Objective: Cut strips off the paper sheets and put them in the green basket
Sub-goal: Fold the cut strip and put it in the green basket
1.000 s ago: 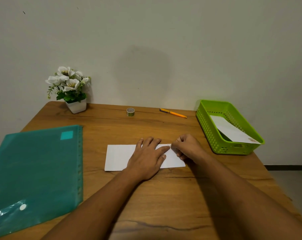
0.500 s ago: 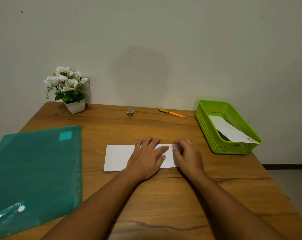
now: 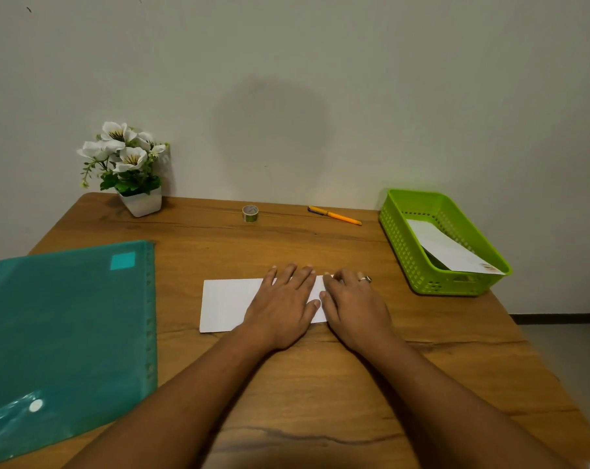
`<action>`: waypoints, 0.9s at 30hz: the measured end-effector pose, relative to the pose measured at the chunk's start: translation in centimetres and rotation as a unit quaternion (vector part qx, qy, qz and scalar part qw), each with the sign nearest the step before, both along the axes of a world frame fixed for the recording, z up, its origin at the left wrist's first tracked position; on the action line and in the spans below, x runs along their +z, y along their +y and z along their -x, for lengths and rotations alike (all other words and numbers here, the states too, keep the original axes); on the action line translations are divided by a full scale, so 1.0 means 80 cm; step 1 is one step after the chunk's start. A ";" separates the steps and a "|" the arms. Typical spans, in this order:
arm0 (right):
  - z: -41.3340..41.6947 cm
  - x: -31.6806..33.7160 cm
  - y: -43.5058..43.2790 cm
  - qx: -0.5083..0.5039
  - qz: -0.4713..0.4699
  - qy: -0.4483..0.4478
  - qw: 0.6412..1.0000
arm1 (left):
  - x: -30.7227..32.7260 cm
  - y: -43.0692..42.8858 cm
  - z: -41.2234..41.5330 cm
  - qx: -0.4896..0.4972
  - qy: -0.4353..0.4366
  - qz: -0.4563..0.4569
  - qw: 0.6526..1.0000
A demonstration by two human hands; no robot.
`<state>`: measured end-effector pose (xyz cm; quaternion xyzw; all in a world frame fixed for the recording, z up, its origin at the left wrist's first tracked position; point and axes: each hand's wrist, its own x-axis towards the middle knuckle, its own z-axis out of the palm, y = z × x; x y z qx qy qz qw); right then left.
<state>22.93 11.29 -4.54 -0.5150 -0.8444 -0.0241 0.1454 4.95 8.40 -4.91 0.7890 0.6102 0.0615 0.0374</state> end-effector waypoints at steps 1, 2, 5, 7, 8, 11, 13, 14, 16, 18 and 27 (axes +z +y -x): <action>0.001 0.001 0.000 0.000 0.005 -0.002 1.000 | 0.000 -0.001 0.000 0.000 0.003 0.002 1.000; 0.000 0.002 0.000 0.003 0.007 -0.003 1.000 | 0.001 -0.001 0.000 0.001 0.006 0.004 1.000; -0.009 -0.003 -0.005 0.024 -0.002 0.004 1.000 | 0.002 -0.002 -0.003 0.007 0.017 0.011 1.000; -0.018 -0.009 -0.010 0.033 -0.006 0.027 0.999 | 0.002 -0.001 -0.004 0.007 0.021 0.014 1.000; -0.021 -0.010 -0.012 0.035 -0.006 0.037 0.999 | 0.002 -0.001 -0.004 0.007 0.023 0.015 1.000; -0.022 -0.009 -0.013 0.036 -0.003 0.041 0.999 | 0.001 0.000 -0.003 0.005 0.027 0.016 0.999; -0.015 -0.004 -0.012 0.026 -0.001 0.024 0.999 | 0.000 0.000 -0.003 0.003 0.027 0.014 1.000; -0.010 -0.002 -0.011 0.018 0.001 0.015 1.000 | 0.000 0.000 -0.003 0.004 0.027 0.013 1.000; -0.004 0.002 -0.009 0.005 0.006 -0.002 1.000 | 0.001 0.000 -0.003 0.004 0.027 0.013 1.000; -0.001 0.002 -0.008 -0.020 0.010 -0.006 1.000 | 0.002 -0.001 -0.005 0.005 0.027 0.013 1.000; -0.018 -0.009 -0.012 -0.044 -0.044 0.035 0.997 | 0.005 -0.002 -0.006 0.010 0.031 0.020 0.999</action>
